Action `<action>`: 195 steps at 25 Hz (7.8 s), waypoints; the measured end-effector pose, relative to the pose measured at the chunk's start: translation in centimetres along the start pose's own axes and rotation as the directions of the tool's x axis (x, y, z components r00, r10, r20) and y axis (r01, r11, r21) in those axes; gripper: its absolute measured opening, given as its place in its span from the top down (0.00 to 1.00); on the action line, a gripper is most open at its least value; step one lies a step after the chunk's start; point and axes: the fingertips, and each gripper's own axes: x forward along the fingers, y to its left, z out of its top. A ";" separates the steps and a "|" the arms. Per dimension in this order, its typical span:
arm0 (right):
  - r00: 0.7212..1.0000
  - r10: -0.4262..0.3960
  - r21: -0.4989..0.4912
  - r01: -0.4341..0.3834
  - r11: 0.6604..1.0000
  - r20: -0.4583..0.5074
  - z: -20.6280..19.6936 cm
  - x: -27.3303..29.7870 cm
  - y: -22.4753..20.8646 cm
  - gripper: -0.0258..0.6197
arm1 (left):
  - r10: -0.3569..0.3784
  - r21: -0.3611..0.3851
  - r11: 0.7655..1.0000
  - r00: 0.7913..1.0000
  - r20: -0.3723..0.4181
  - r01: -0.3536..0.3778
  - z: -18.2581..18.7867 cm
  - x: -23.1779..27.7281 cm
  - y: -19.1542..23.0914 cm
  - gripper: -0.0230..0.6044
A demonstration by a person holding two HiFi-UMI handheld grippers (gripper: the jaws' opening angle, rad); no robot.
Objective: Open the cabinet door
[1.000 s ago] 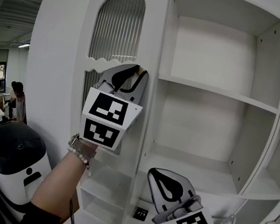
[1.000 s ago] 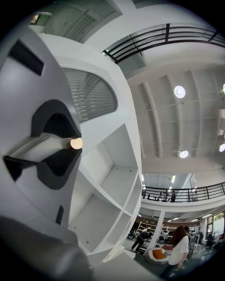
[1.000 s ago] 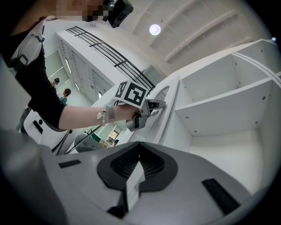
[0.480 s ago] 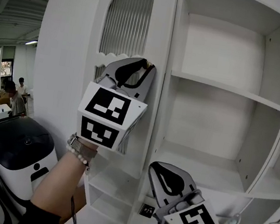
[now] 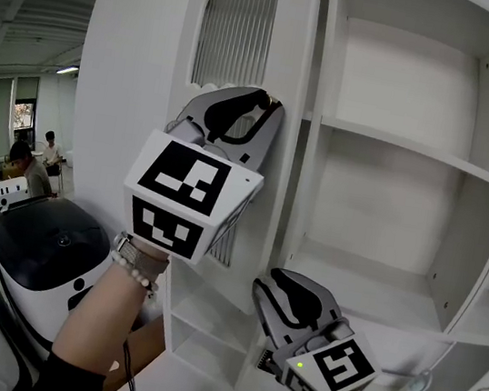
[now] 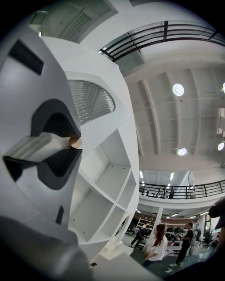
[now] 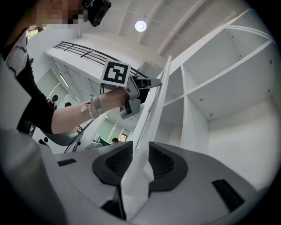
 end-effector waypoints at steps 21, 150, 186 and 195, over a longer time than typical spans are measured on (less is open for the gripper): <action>0.997 0.079 0.074 -0.077 0.994 -0.015 -2.2 2.1 0.3 0.81 | 0.002 0.020 1.000 1.000 0.012 -0.002 0.8 -0.7 0.2 0.83; 0.933 0.359 0.029 -0.359 0.933 0.030 -4.6 3.8 18.7 0.96 | 0.313 0.027 0.935 0.783 -0.537 -0.355 -21.1 -38.7 5.0 0.84; 0.988 0.108 0.130 -0.093 0.987 -0.108 -12.6 -6.7 14.2 0.96 | 0.054 -0.242 0.944 0.831 -0.553 -0.222 -21.9 -34.8 -15.1 0.96; 0.981 0.023 0.106 -0.002 0.994 -0.194 -15.6 -10.7 12.6 0.96 | -0.070 -0.344 0.928 0.836 -0.544 -0.145 -22.4 -33.4 -21.1 0.96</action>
